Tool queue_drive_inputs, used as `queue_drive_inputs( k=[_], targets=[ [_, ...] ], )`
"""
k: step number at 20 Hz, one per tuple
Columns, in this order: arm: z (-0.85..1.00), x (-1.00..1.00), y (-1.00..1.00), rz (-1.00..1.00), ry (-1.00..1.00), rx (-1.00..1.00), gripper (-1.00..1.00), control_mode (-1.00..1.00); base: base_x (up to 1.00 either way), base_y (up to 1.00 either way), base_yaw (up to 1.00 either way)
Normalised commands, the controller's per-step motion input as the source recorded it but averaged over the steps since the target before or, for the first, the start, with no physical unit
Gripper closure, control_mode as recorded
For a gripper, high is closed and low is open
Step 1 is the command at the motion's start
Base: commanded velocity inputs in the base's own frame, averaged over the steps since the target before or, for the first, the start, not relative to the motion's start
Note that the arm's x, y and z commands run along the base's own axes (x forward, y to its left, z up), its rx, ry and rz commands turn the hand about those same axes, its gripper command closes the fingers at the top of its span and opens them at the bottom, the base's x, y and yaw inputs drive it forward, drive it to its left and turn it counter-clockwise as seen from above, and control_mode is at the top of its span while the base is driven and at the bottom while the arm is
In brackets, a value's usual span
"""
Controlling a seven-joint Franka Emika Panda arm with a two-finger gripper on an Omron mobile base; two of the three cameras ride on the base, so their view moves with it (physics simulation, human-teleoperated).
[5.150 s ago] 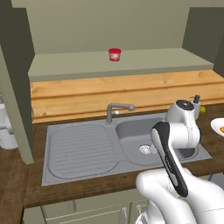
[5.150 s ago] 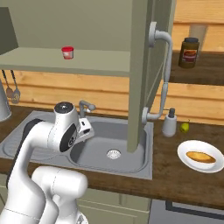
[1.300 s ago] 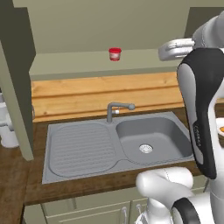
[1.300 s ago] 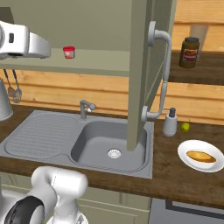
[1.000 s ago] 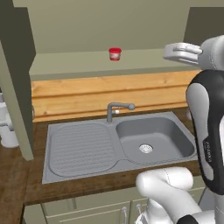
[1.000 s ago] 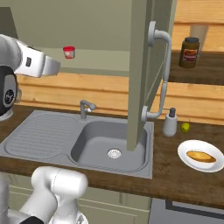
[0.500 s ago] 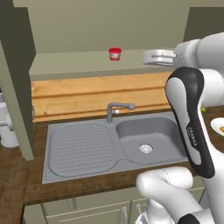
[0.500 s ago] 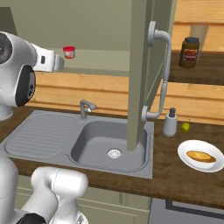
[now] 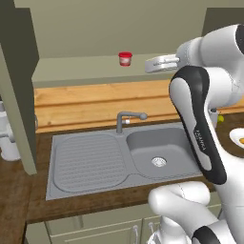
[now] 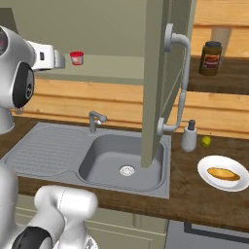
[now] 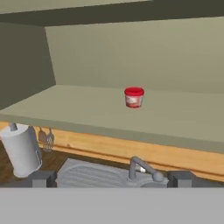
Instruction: From the different types of pastries on the counter, select a croissant and place it on the cutting board. Then retrieve a jar of jam from the cabinet and place it alongside the croissant on the cutting board.
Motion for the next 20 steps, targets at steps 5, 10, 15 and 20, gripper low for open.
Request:
queue_drive_inputs(
  k=[5,10,15,20],
  targets=[
    [-0.01,0.36,0.01,0.0,-0.07,-0.04,-1.0,-1.0,0.0,0.0,0.0],
    [0.0,0.24,0.0,0.0,0.0,0.0,-1.0,-1.0,0.0,0.0,0.0],
    [-0.03,0.37,0.0,0.0,0.0,0.0,-1.0,-1.0,0.0,0.0,0.0],
    [0.0,0.42,0.0,-0.01,0.0,0.0,-1.0,-1.0,0.0,0.0,0.0]
  ],
)
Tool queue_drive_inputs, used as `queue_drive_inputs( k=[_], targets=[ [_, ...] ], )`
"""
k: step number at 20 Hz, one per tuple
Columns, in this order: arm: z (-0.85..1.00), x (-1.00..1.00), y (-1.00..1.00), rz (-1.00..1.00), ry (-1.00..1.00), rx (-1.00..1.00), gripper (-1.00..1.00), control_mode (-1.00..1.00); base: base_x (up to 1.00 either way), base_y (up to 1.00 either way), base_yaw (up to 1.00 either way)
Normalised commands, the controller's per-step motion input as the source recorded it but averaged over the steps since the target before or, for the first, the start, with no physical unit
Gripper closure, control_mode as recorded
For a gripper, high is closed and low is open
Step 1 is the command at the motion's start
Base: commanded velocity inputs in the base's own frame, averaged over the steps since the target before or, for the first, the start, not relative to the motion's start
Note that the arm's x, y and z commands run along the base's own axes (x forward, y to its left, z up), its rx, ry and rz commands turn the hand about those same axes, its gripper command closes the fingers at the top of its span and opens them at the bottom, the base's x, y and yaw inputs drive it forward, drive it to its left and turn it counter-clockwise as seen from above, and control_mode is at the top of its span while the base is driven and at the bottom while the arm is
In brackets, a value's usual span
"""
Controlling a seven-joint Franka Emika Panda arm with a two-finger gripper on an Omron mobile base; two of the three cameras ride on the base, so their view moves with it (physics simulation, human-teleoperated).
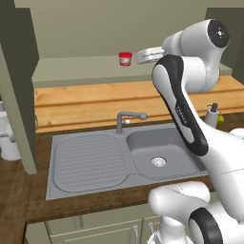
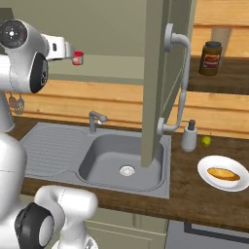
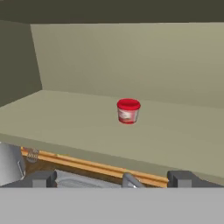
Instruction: From the different types of pastries on the counter, select a croissant and place it on the cutting board. Then retrieve a jar of jam from the cabinet and place it alongside the croissant on the cutting board.
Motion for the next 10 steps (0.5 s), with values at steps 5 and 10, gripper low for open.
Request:
queue_drive_inputs(
  k=[5,10],
  targets=[
    [-0.16,0.3,0.0,-0.01,0.01,-0.01,-1.0,-1.0,0.0,0.0,0.0],
    [-0.22,0.26,0.0,-0.01,0.0,0.0,-1.0,-1.0,0.0,0.0,0.0]
  ],
)
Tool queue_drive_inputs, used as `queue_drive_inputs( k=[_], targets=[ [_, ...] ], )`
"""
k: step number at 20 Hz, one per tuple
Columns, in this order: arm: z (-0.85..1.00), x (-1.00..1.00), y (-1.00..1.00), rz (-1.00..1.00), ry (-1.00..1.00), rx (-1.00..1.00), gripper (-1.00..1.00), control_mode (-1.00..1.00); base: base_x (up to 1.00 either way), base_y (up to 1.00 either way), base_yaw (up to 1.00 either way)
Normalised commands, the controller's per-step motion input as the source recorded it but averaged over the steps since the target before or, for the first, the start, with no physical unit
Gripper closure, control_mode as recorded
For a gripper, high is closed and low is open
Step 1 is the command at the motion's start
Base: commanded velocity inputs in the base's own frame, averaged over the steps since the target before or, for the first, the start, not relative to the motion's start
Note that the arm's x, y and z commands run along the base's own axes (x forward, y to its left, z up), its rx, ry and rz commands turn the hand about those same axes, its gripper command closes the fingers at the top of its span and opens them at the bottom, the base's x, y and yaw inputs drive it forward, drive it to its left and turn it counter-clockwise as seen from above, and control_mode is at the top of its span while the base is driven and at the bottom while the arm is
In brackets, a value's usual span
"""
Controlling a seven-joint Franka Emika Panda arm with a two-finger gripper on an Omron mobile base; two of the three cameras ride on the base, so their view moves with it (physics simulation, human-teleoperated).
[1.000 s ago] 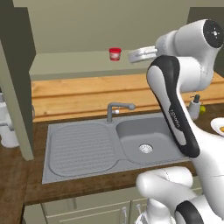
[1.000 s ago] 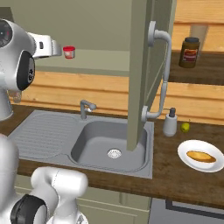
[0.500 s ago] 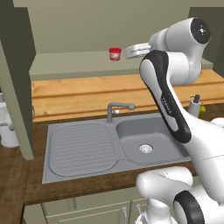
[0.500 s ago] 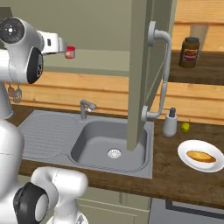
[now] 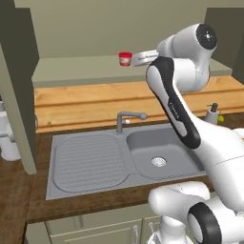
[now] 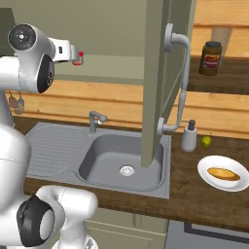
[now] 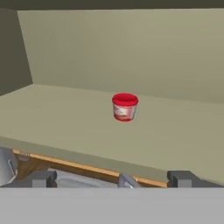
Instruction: From the different types of pastries on the counter, select a croissant and place it on the cutting board. Then retrieve a jar of jam from the cabinet and place it alongside the croissant on the cutting board.
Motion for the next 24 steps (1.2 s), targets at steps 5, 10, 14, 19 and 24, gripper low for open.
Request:
queue_drive_inputs(
  k=[5,10,14,19,24],
  targets=[
    [0.0,0.39,0.0,0.0,0.0,0.0,-1.0,-1.0,0.0,0.0,0.0],
    [0.0,0.56,0.0,0.0,0.03,0.0,-1.0,-1.0,0.0,0.0,0.0],
    [0.0,0.56,0.13,-0.01,0.09,-0.05,-1.0,-1.0,0.0,0.0,0.0],
    [0.0,0.34,0.11,0.0,0.06,-0.03,-1.0,-1.0,0.0,0.0,0.0],
    [-0.06,0.14,0.0,0.0,-0.01,0.0,-1.0,-1.0,0.0,0.0,0.0]
  ],
)
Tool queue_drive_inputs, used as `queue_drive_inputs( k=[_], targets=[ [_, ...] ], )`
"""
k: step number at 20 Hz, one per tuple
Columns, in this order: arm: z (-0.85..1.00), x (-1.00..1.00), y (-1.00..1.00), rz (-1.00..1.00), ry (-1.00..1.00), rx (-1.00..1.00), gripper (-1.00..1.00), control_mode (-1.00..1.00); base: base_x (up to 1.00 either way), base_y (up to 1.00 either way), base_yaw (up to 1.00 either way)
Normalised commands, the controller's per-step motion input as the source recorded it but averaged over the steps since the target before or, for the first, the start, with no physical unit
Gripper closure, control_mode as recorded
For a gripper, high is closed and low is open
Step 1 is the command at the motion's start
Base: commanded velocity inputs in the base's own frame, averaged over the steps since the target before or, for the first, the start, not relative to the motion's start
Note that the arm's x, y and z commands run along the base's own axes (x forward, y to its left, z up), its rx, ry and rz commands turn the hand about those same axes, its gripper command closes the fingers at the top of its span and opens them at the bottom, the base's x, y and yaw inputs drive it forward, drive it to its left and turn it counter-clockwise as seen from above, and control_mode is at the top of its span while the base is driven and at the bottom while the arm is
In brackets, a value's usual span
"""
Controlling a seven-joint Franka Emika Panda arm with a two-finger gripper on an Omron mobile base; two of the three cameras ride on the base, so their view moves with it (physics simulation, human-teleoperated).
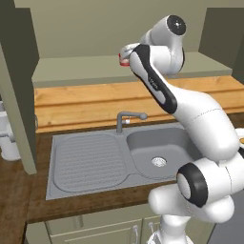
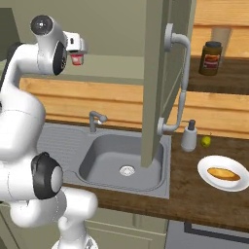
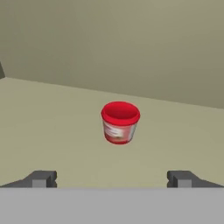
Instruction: From the different types of pastries on the counter, select a croissant and place it on the cutting board. Then retrieve a jar of jam from the cabinet and place it alongside the croissant on the cutting board.
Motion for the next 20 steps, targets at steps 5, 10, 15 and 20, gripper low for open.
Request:
queue_drive_inputs(
  k=[5,10,15,20],
  targets=[
    [-0.42,0.13,0.0,0.0,-0.11,-0.02,-1.0,-1.0,0.0,0.0,0.0],
    [-0.06,0.15,0.0,0.0,-0.05,0.0,-1.0,-1.0,0.0,0.0,0.0],
    [0.0,0.42,0.0,0.0,0.0,0.0,-1.0,-1.0,0.0,0.0,0.0],
    [0.0,0.47,0.02,0.0,0.02,0.0,-1.0,-1.0,0.0,0.0,0.0]
  ],
)
